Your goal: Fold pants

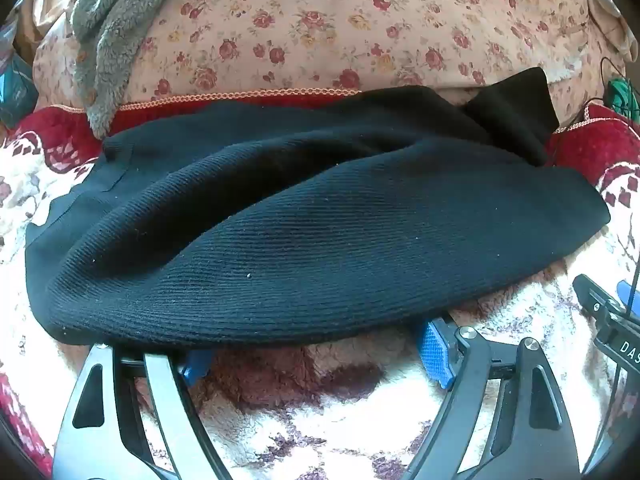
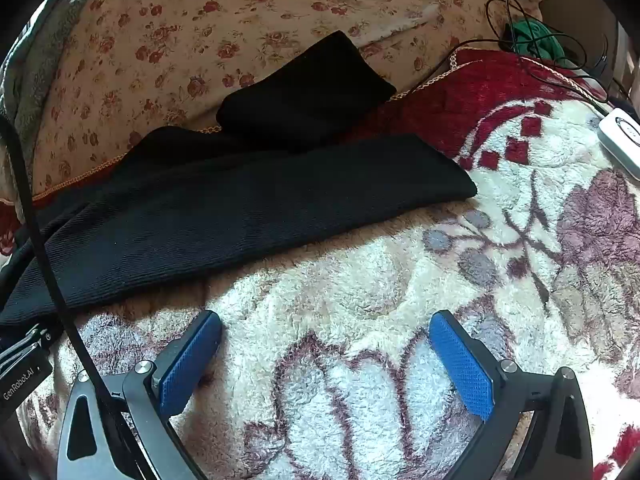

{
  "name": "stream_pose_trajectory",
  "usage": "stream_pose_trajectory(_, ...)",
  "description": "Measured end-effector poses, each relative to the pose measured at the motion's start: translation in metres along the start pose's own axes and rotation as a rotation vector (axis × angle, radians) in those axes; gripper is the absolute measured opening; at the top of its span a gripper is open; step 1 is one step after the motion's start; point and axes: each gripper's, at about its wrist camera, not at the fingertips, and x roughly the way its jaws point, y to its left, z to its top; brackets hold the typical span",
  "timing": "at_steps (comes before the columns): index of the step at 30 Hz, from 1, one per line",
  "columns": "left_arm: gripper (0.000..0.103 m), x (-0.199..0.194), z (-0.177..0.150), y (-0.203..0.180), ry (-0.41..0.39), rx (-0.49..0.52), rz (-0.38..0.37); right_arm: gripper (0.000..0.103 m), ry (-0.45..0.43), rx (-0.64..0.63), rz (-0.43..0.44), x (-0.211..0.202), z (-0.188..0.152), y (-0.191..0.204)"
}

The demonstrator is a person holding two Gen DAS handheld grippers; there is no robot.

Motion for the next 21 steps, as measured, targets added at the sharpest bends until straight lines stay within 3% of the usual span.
stream_pose_trajectory(21,0.083,0.0000,0.0000,-0.0001,0.000,0.000,0.000,0.103,0.002,-0.001,-0.001,-0.0030,-0.0022,0.0014)
